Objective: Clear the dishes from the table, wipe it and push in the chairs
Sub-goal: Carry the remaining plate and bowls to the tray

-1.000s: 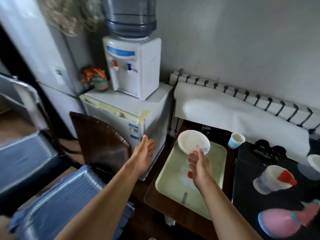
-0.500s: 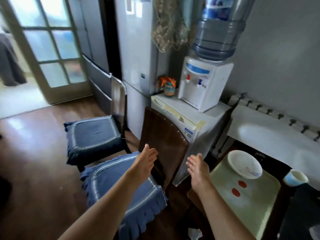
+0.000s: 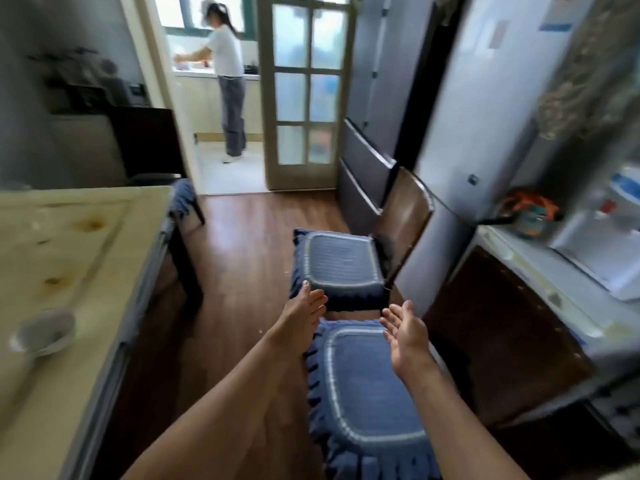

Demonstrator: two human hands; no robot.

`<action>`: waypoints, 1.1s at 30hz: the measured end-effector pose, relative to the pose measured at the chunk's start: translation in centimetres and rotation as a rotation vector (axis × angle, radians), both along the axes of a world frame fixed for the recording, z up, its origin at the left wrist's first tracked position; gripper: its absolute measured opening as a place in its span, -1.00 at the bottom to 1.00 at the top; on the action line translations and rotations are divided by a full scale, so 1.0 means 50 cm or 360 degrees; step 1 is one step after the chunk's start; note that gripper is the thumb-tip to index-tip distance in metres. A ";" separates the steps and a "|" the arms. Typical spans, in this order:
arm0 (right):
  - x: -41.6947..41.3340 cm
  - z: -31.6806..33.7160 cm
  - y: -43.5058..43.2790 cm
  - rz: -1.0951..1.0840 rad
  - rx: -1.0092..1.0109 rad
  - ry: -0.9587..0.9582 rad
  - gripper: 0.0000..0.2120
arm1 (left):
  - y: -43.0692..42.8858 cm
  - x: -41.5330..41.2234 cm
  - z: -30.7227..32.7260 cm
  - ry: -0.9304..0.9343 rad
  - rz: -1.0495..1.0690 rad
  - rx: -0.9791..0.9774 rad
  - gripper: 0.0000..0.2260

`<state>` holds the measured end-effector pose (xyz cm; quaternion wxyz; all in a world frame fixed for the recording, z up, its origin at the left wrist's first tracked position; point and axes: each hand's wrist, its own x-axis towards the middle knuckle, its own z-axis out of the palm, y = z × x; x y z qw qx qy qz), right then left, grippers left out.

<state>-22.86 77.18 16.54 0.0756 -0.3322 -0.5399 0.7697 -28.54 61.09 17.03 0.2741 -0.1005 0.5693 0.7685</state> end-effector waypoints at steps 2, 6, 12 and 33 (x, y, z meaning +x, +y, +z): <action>-0.051 -0.003 -0.092 0.0125 -0.0017 0.0005 -0.48 | -0.101 -0.024 -0.002 -0.0006 0.0159 0.0035 -0.47; -0.123 -0.007 -0.239 0.0287 -0.0070 -0.0010 -0.51 | -0.259 -0.040 -0.005 -0.0002 0.0349 0.0013 -0.48; -0.210 -0.016 -0.486 0.0642 -0.0118 -0.0053 -0.51 | -0.496 -0.055 -0.021 -0.0046 0.0796 0.0085 -0.49; -0.449 -0.124 -0.956 0.1706 0.0047 -0.0224 -0.52 | -0.918 -0.074 -0.142 -0.0155 0.1874 0.0159 -0.48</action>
